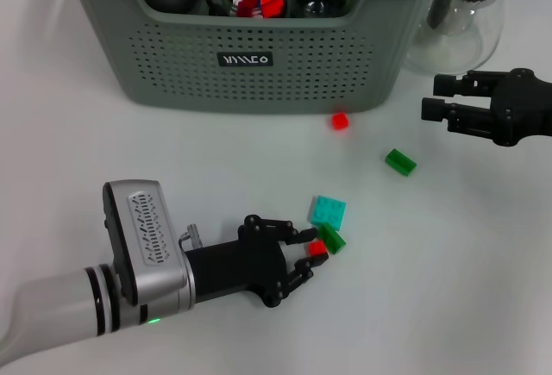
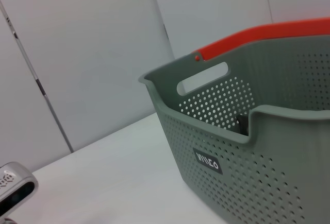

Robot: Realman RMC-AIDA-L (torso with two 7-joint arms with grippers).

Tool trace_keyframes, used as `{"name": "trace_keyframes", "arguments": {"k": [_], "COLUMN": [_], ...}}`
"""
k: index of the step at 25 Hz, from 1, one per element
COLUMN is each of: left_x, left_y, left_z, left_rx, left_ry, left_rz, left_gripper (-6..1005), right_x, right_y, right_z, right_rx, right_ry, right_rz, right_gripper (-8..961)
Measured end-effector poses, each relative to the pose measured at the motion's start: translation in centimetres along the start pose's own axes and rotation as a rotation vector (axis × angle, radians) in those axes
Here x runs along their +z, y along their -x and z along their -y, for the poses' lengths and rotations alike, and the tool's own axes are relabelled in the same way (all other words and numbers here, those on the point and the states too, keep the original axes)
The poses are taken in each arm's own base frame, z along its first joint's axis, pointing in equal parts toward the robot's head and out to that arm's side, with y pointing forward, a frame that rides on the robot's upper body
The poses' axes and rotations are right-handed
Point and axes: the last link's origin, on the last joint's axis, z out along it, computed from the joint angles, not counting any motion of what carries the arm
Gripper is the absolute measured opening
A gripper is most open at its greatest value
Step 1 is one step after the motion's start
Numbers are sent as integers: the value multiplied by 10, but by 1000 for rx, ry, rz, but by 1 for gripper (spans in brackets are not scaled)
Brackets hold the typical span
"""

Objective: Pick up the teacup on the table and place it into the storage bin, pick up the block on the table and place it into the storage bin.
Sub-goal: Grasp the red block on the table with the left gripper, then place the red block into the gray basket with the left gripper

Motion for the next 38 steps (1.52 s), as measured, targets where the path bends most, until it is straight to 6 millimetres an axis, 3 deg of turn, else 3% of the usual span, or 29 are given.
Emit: {"name": "trace_keyframes", "arguments": {"k": [10, 17, 22, 27, 30, 33, 38], "left_x": [-9, -72, -129, -154, -151, -134, -78], "left_y": [-5, -28, -77, -140, -175, -211, -244], "left_z": [2, 35, 64, 112, 147, 189, 230], "left_rx": [-29, -193, -278, -382, -423, -465, -482], "left_ry": [-1, -24, 25, 68, 64, 24, -82], "left_rz": [-55, -225, -419, -496, -462, -364, -78], "left_gripper": [183, 208, 225, 242, 252, 263, 280], "right_x": [-1, -1, -1, 0, 0, 1, 1], "right_y": [-1, -1, -1, -2, -2, -2, -2], "right_z": [0, 0, 0, -1, -1, -1, -1], "right_rx": [1, -1, -3, -4, -4, -4, -5], "right_ry": [-3, -3, -3, -2, -1, 0, 1], "right_rz": [1, -1, -1, 0, 0, 0, -4], "right_gripper": [524, 524, 524, 524, 524, 524, 524]}}
